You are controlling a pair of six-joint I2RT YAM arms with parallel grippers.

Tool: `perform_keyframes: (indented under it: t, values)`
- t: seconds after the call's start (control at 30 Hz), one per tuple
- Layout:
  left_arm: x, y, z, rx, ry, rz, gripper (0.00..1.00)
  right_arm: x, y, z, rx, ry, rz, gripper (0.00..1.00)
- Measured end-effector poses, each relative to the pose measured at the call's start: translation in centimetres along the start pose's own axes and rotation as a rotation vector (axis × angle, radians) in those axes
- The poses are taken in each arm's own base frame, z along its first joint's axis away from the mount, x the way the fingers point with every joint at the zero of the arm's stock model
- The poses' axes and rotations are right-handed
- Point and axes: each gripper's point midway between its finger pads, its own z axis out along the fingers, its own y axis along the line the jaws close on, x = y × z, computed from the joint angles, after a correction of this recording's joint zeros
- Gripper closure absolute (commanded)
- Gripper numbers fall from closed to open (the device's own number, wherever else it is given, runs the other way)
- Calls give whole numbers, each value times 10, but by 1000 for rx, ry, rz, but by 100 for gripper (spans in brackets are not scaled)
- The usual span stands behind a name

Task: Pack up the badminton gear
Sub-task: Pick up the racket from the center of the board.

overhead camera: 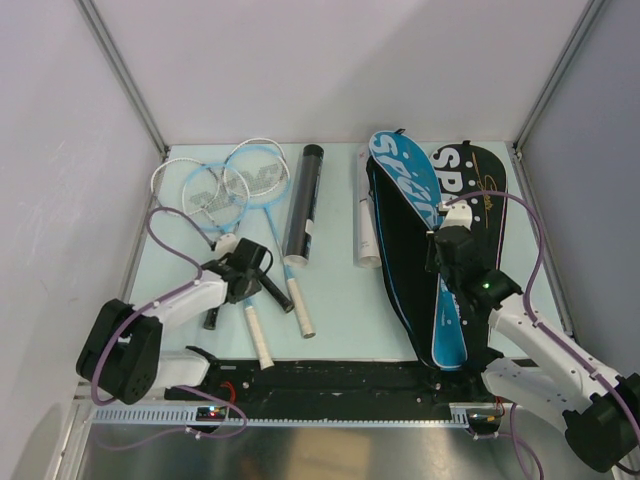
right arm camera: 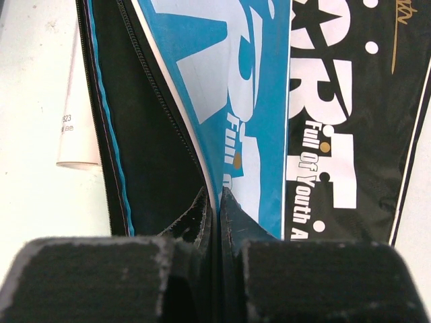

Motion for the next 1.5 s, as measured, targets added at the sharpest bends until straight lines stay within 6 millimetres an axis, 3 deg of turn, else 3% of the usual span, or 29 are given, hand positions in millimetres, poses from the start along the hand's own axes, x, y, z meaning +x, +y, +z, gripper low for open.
perform_keyframes:
  t: [0.33, 0.57, 0.77, 1.3, 1.5]
  values:
    - [-4, 1, 9, -16, -6, -7, 67, -1, -1, 0, 3, -3, 4, 100]
    - [-7, 1, 12, -21, -16, -3, 95, -1, -1, 0, 0, -3, 5, 100]
    - [-9, 2, 11, -14, -16, 20, 100, -1, -1, 0, 0, -3, 5, 100]
    - [-54, -13, -48, 191, -178, -89, 100, -2, 1, -2, -11, -6, 9, 100]
    - [-67, -29, -74, 301, -184, -70, 100, -2, 3, -2, -16, -6, 15, 100]
